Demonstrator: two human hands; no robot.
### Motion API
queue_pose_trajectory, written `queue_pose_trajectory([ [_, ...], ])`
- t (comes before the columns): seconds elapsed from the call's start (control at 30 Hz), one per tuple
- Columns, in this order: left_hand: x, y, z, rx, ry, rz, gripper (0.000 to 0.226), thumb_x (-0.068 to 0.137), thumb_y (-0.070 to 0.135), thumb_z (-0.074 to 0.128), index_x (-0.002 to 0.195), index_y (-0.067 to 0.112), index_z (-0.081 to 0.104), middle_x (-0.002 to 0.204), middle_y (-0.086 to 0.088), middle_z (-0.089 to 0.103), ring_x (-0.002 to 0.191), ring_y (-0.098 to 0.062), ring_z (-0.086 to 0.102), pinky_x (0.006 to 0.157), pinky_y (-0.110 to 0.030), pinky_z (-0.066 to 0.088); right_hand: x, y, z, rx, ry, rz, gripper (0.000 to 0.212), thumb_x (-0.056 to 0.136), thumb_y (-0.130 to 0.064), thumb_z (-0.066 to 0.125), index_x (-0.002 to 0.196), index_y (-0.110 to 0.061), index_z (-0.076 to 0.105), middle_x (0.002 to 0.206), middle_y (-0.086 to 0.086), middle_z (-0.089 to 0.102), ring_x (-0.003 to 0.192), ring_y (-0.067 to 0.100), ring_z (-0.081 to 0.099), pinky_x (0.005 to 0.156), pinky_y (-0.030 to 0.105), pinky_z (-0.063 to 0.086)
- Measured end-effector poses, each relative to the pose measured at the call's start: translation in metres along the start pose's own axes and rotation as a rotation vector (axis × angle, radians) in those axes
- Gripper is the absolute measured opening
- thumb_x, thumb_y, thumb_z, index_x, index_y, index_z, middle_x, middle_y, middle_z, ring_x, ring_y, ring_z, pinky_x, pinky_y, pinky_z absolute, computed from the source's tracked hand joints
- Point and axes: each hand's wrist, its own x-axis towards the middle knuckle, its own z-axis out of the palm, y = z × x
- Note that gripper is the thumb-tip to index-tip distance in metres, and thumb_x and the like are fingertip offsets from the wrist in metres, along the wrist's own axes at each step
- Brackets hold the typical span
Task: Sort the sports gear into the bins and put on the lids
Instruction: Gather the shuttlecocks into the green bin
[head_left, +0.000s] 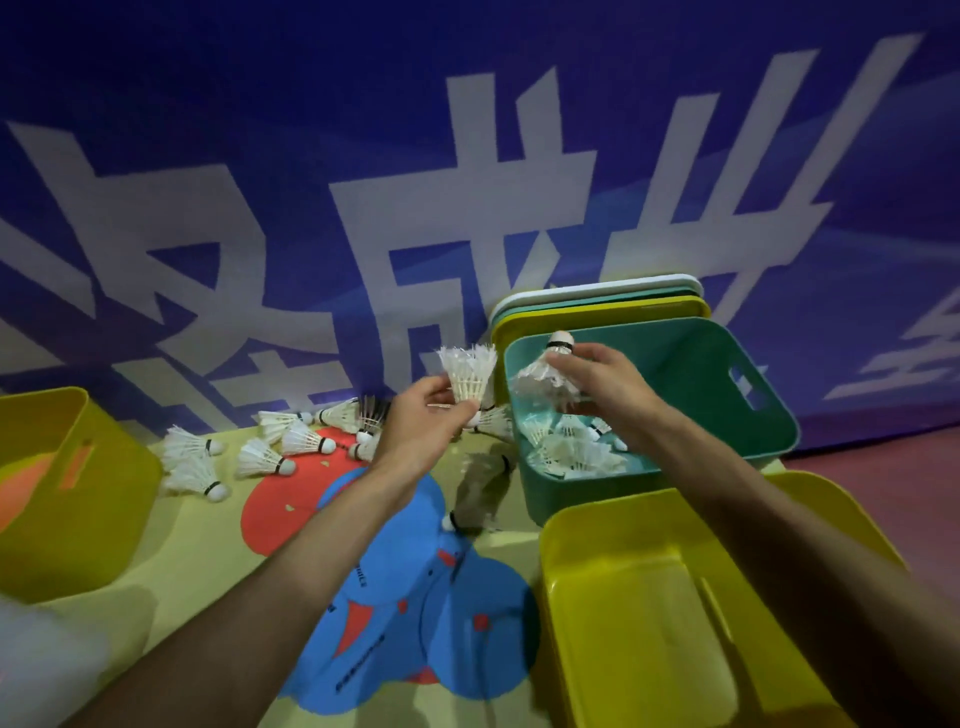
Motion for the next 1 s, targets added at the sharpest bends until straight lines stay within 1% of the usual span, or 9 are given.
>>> queue_pose_trajectory([
  [0.1,-0.004,0.007,0.029,0.044,-0.108,0.009,0.023,0.087,0.012,0.066,0.109,0.018,0.066,0.092,0.007,0.069,0.082,-0.006,0.064,0.073,-0.023,0.050,-0.008,0.011,-0.030,0.109,0.074,0.099,0.044,0.091,-0.034,0.061,0.125,-0.007,0.054,0.112,0.011,0.065,0.091,0.022,0.065,0.064,0.033,0.056],
  [0.17,-0.005,0.009,0.046,0.059,-0.155,0.017,0.023,0.088,0.014,0.064,0.111,0.019,0.066,0.097,0.005,0.071,0.082,-0.005,0.065,0.071,-0.020,0.049,-0.013,0.019,-0.045,0.141,0.119,0.145,0.047,0.091,-0.036,0.060,0.128,-0.008,0.052,0.121,0.013,0.061,0.102,0.026,0.061,0.060,0.030,0.055],
  [0.27,-0.006,0.011,0.065,0.077,-0.202,0.015,0.025,0.091,0.014,0.062,0.115,0.019,0.062,0.100,0.003,0.070,0.085,-0.007,0.065,0.068,-0.018,0.051,-0.022,0.027,-0.060,0.163,0.164,0.167,0.042,0.097,-0.033,0.052,0.128,-0.005,0.049,0.116,0.011,0.058,0.099,0.025,0.060,0.069,0.036,0.060],
  [0.33,-0.006,0.010,0.074,0.081,-0.212,-0.011,0.032,0.091,0.014,0.061,0.123,0.013,0.058,0.099,0.002,0.069,0.088,-0.011,0.066,0.076,-0.026,0.054,-0.025,0.030,-0.066,0.165,0.184,0.166,0.039,0.099,-0.030,0.049,0.127,-0.003,0.048,0.109,0.010,0.057,0.087,0.022,0.059,0.074,0.036,0.057],
  [0.43,-0.005,0.006,0.083,0.080,-0.243,-0.056,0.043,0.091,0.013,0.060,0.133,0.009,0.050,0.097,-0.001,0.068,0.088,-0.015,0.065,0.086,-0.036,0.052,-0.030,0.033,-0.072,0.123,0.209,0.177,0.044,0.098,-0.024,0.051,0.136,-0.004,0.042,0.113,0.012,0.057,0.086,0.022,0.058,0.073,0.034,0.056],
  [0.53,-0.003,0.002,0.085,0.084,-0.250,-0.106,0.050,0.092,0.014,0.057,0.140,0.009,0.043,0.114,-0.008,0.064,0.098,-0.017,0.063,0.094,-0.036,0.051,-0.032,0.033,-0.075,0.081,0.220,0.183,0.048,0.096,-0.017,0.054,0.140,-0.004,0.037,0.116,0.014,0.057,0.090,0.024,0.059,0.078,0.037,0.056],
  [0.67,-0.001,-0.002,0.077,0.054,-0.228,-0.106,0.042,0.093,0.013,0.054,0.135,0.012,0.049,0.116,-0.003,0.063,0.102,-0.016,0.063,0.094,-0.032,0.050,-0.031,0.026,-0.069,0.022,0.197,0.143,0.042,0.095,-0.012,0.053,0.135,-0.002,0.044,0.117,0.016,0.059,0.090,0.025,0.062,0.067,0.030,0.055],
  [0.93,0.011,-0.031,0.033,0.009,-0.080,-0.145,0.021,0.093,0.013,0.057,0.114,0.015,0.062,0.107,-0.004,0.067,0.097,-0.016,0.064,0.080,-0.027,0.051,-0.016,0.018,-0.019,-0.144,0.118,0.025,0.032,0.093,-0.013,0.056,0.125,-0.008,0.052,0.113,0.012,0.062,0.097,0.026,0.065,0.078,0.035,0.055],
  [1.0,0.012,-0.044,0.022,-0.008,-0.054,-0.174,0.016,0.093,0.012,0.057,0.107,0.018,0.063,0.104,-0.004,0.067,0.098,-0.019,0.064,0.084,-0.031,0.052,-0.012,0.018,-0.003,-0.196,0.087,-0.002,0.032,0.093,-0.014,0.057,0.124,-0.010,0.053,0.110,0.009,0.062,0.095,0.023,0.066,0.081,0.037,0.056],
])
